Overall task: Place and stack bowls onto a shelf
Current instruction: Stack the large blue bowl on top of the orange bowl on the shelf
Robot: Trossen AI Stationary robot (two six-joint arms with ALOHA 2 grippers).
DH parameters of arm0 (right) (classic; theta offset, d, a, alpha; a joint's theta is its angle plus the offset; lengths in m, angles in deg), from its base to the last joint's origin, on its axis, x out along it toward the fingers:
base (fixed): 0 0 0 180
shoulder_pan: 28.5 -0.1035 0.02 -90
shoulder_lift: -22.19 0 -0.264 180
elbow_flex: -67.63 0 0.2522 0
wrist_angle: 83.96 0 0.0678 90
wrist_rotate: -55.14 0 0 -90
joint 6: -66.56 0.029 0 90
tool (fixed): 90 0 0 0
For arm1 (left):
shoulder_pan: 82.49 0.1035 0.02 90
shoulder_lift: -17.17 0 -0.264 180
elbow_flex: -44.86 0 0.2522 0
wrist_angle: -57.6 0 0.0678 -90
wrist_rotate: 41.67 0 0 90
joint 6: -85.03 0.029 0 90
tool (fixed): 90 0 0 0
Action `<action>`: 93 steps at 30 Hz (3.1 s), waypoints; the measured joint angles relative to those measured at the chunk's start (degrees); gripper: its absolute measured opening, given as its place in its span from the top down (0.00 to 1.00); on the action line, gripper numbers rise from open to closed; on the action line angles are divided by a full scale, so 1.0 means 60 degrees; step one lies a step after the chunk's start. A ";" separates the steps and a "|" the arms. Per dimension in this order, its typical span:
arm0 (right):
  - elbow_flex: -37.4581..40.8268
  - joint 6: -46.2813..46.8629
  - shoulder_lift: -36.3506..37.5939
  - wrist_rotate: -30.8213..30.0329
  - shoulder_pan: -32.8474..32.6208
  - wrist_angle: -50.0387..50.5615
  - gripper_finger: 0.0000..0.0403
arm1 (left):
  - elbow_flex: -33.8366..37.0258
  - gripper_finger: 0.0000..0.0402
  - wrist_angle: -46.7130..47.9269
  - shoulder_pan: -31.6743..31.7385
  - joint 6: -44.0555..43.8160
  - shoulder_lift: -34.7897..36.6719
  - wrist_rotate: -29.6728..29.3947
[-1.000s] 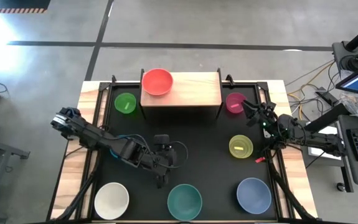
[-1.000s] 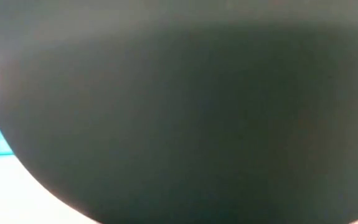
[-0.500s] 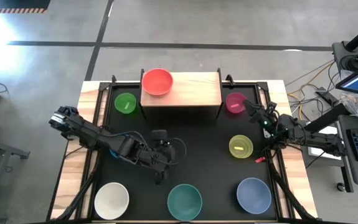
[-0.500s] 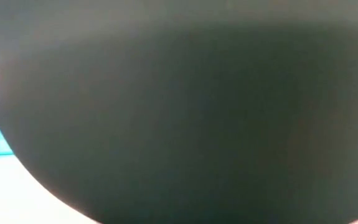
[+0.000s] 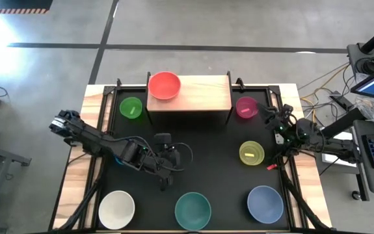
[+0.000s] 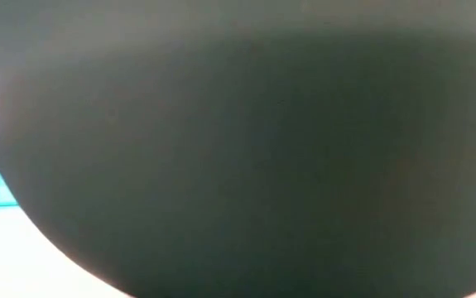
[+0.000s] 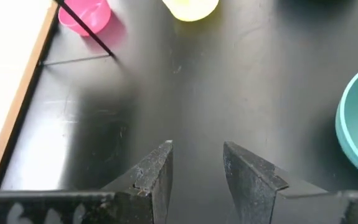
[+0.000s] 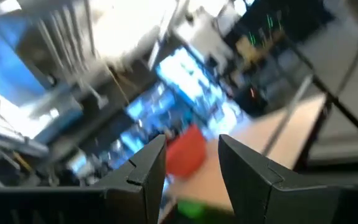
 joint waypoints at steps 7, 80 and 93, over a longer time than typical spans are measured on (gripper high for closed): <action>-0.2356 0.1730 -0.0665 0.1158 -0.0004 0.4968 0.66 | 0.0254 0.69 0.0207 0.0000 -0.0578 0.0045 0.0000; -0.8067 0.2846 -1.2644 0.6101 -0.8885 1.1832 0.61 | 0.0638 0.69 -0.1318 -0.0091 -0.1143 -0.0350 -0.0681; -0.8065 0.2253 -1.3429 0.6104 -0.8885 1.1022 0.68 | 0.0638 0.69 -0.1313 -0.0282 -0.1143 -0.0353 -0.0674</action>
